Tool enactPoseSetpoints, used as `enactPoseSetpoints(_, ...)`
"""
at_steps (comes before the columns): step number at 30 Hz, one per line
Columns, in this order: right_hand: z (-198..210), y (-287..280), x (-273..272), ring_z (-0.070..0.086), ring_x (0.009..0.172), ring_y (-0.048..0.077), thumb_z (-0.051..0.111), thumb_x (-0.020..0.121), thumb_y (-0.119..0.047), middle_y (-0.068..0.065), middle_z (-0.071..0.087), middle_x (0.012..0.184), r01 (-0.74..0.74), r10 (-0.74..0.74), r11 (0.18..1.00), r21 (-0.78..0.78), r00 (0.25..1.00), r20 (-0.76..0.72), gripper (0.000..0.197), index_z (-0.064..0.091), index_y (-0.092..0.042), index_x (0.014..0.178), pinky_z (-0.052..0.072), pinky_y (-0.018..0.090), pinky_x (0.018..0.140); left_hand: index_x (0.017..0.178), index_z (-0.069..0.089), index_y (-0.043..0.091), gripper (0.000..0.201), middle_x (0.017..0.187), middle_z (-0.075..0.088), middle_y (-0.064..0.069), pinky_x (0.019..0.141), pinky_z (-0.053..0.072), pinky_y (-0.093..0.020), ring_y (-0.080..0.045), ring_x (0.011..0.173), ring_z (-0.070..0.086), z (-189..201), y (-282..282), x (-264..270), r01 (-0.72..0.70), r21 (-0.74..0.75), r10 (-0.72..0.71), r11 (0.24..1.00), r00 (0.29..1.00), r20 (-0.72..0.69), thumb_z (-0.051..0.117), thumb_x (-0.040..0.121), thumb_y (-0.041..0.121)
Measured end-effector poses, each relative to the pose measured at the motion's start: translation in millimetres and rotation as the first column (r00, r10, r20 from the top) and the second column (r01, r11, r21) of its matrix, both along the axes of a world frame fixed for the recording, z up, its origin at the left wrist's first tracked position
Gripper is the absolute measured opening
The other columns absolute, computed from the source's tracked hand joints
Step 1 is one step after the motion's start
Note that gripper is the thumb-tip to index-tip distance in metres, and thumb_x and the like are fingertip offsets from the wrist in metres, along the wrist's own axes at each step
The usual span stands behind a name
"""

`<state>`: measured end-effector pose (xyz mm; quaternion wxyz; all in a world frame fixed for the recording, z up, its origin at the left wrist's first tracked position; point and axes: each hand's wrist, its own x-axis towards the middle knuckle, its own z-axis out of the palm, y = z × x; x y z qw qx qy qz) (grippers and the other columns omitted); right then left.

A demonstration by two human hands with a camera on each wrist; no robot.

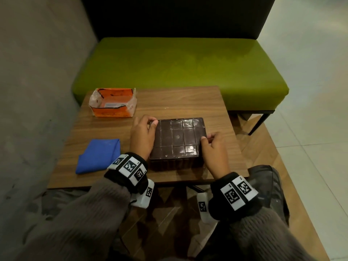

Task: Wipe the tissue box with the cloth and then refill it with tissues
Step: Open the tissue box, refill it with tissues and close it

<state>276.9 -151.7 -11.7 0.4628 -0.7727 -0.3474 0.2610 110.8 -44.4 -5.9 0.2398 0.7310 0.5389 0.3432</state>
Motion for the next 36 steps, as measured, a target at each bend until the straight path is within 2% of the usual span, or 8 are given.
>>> enactPoseSetpoints(5, 11.6, -0.6, -6.7, 0.041, 0.129, 0.025, 0.048, 0.096, -0.017, 0.011, 0.044, 0.139, -0.112, 0.112, 0.994, -0.005, 0.981, 0.161, 0.044, 0.037, -0.014, 0.138, 0.036, 0.038, 0.107, 0.124, 0.055, 0.011, 0.031, 0.127, 0.051, -0.010, 0.102, 0.034, -0.038, -0.026, 0.123, 0.038, 12.0, -5.2, 2.2, 0.049, 0.096, -0.029, 0.994, 0.980, -0.199, 0.046, 0.096, 0.020)
enactPoseSetpoints(9, 21.9, 16.0, -20.0, 0.000, 0.151, 0.023, 0.031, 0.104, -0.034, 0.004, 0.004, 0.164, -0.275, 0.359, 0.933, -0.231, 0.736, 0.574, 0.055, 0.014, -0.023, 0.155, 0.006, 0.050, 0.119, 0.148, 0.021, 0.018, 0.051, 0.157, 0.015, 0.003, 0.116, 0.005, -0.046, -0.014, 0.145, 0.008, 15.7, -21.6, 18.8, 0.288, 0.052, -0.240, 0.956, 0.872, -0.427, 0.027, 0.101, 0.038)
enactPoseSetpoints(13, 9.1, 25.9, -23.8, -0.011, 0.151, 0.018, 0.018, 0.105, -0.038, 0.000, -0.009, 0.164, -0.312, 0.534, 0.838, -0.448, 0.643, 0.550, 0.054, 0.004, -0.025, 0.155, -0.002, 0.055, 0.119, 0.150, 0.000, 0.022, 0.054, 0.158, -0.007, 0.008, 0.116, -0.006, -0.047, -0.005, 0.144, -0.008, 1.3, -28.6, 23.1, 0.303, -0.110, -0.303, 0.947, 0.721, -0.622, 0.011, 0.100, 0.040)
enactPoseSetpoints(17, 4.9, 30.0, -25.1, -0.011, 0.151, 0.018, 0.016, 0.104, -0.040, 0.001, -0.011, 0.164, -0.313, 0.555, 0.819, -0.481, 0.646, 0.525, 0.055, 0.001, -0.025, 0.155, -0.001, 0.054, 0.120, 0.150, -0.005, 0.020, 0.055, 0.158, -0.011, 0.005, 0.117, -0.003, -0.047, -0.008, 0.144, -0.009, -1.3, -28.3, 24.6, 0.276, -0.105, -0.276, 0.956, 0.712, -0.646, 0.012, 0.100, 0.038)
enactPoseSetpoints(23, 2.0, 7.5, 5.1, 0.034, 0.137, 0.039, 0.025, 0.104, -0.041, 0.027, 0.035, 0.148, -0.043, 0.091, 0.969, -0.245, 0.978, 0.188, 0.058, 0.030, -0.003, 0.146, 0.029, 0.046, 0.110, 0.144, 0.028, 0.011, 0.068, 0.152, 0.026, -0.016, 0.114, 0.018, -0.047, -0.032, 0.139, 0.024, -1.4, -7.0, -13.2, -0.163, -0.444, 0.045, 0.881, 0.964, -0.263, 0.017, 0.095, 0.057)
enactPoseSetpoints(28, 24.1, 5.6, 5.8, 0.051, 0.124, 0.035, 0.015, 0.103, -0.050, 0.025, 0.056, 0.131, -0.221, 0.215, 0.928, -0.298, 0.975, -0.054, 0.070, 0.058, 0.000, 0.126, 0.036, 0.036, 0.099, 0.124, 0.053, 0.022, 0.072, 0.124, 0.059, -0.008, 0.093, 0.047, -0.041, -0.030, 0.107, 0.058, 21.2, -1.1, -17.1, 0.076, -0.712, -0.118, 0.698, 0.993, -0.010, 0.014, 0.088, 0.070)
enactPoseSetpoints(33, 33.2, 14.1, 4.9, 0.056, 0.103, 0.027, 0.027, 0.100, -0.055, 0.008, 0.059, 0.107, -0.125, 0.124, 0.985, -0.119, 0.992, -0.018, 0.057, 0.053, -0.008, 0.118, 0.035, 0.033, 0.078, 0.127, 0.052, 0.024, 0.057, 0.128, 0.055, -0.003, 0.091, 0.049, -0.046, -0.024, 0.114, 0.054, 39.1, -0.7, -16.0, 0.205, -0.575, -0.027, 0.792, 0.953, 0.302, 0.025, 0.093, 0.061)
enactPoseSetpoints(36, 28.2, 12.7, 1.8, 0.061, 0.093, 0.017, 0.044, 0.097, -0.054, -0.002, 0.063, 0.100, -0.081, 0.092, 0.994, 0.070, 0.981, -0.170, 0.038, 0.049, -0.019, 0.111, 0.050, 0.040, 0.080, 0.101, 0.056, 0.034, 0.036, 0.117, 0.061, -0.002, 0.092, 0.049, -0.042, -0.020, 0.109, 0.058, 39.5, -0.7, -22.8, 0.192, -0.465, 0.033, 0.864, 0.901, 0.433, 0.037, 0.089, 0.062)
